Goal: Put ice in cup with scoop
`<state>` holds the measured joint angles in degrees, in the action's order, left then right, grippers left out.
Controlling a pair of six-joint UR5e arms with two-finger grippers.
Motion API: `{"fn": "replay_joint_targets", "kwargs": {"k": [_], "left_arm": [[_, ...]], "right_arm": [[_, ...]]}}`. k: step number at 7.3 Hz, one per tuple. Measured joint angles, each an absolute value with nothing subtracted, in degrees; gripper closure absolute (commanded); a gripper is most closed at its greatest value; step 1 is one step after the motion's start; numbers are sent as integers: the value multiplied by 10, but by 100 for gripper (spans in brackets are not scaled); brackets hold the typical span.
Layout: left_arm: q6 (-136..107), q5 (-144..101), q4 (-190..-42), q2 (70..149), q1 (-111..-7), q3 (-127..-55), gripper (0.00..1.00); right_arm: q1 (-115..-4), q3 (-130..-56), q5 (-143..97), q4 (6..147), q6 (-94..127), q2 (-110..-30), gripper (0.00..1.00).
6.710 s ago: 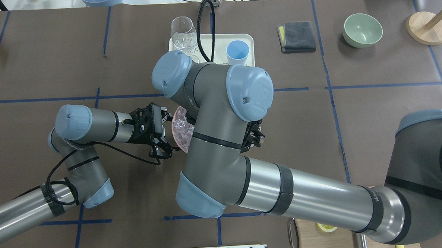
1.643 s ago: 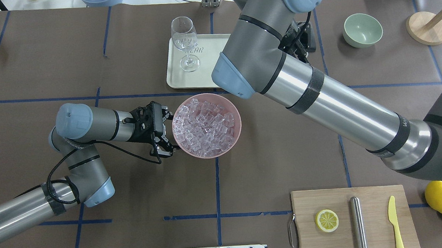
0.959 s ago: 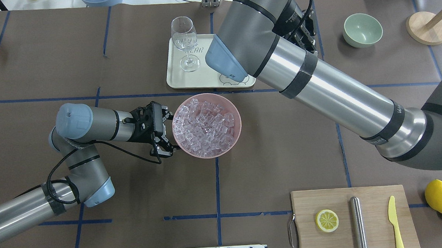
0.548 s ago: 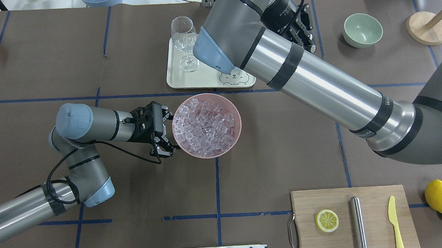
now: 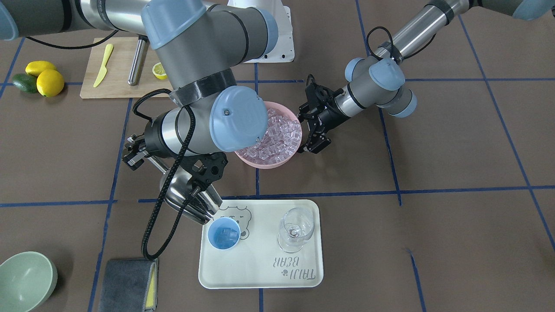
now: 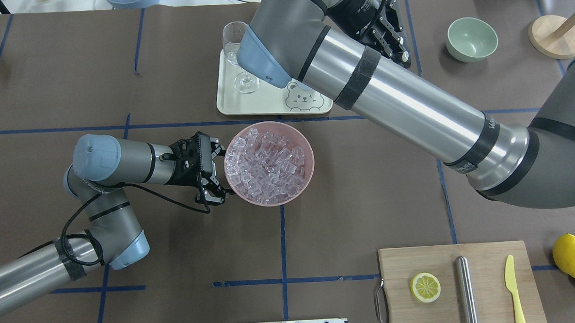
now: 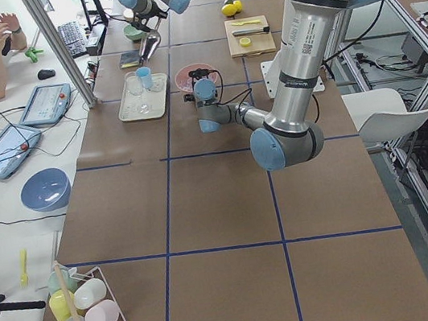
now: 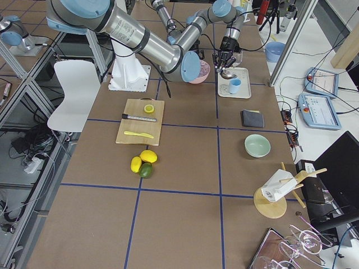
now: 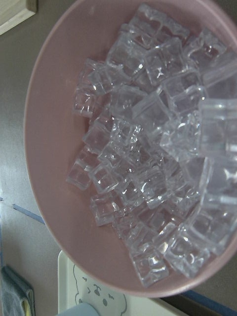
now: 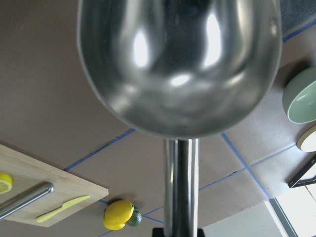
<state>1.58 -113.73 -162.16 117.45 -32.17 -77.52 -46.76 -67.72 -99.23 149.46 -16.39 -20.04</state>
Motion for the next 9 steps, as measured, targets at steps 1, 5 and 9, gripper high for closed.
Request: {"fn": "replay_joint_targets", "kwargs": {"k": [1,5,9], "left_arm": [[16,-1137,-1622,1174,-322,-775,0],[15,-1138,-1626,1174,-322,-775,0],[15,-1138,-1627,1174,-323,-775,0]], "right_arm": [[-468,-677,-988,1496,-169,-199,100],[-469,-658,-934,1532,-247,-180,100],[-476,-662,-961,1518,-246,-178,100]]}}
